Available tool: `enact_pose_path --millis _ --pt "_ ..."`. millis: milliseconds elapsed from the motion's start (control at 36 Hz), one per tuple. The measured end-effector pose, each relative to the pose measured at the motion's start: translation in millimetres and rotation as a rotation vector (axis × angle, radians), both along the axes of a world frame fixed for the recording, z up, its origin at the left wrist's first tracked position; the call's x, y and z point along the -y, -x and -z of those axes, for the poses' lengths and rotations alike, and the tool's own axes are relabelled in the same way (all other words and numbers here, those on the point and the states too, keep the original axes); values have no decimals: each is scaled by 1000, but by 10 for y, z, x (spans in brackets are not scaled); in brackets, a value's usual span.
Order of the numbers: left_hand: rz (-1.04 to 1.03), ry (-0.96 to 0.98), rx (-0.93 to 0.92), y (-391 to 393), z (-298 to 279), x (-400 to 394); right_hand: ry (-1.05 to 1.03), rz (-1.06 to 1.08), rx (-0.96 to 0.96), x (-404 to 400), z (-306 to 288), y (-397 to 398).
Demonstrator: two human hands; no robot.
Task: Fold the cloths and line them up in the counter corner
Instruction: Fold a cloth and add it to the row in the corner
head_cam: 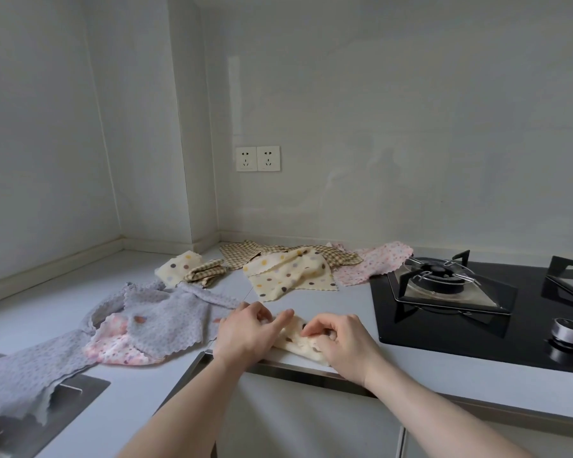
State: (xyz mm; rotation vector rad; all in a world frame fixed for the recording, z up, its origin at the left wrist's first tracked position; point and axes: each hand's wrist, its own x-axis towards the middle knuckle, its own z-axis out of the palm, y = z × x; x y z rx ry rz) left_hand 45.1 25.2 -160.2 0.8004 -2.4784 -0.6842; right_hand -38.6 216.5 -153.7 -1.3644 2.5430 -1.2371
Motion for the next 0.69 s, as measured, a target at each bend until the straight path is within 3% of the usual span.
enact_pose_path --millis 333,472,694 --pt "11 35 28 -2 -28 -35 117 41 99 4 54 59" --pt "57 -16 -36 -20 -30 -16 5 116 -70 25 92 119" --pt "108 -122 -126 -73 -91 -40 -125 124 -110 85 130 182"
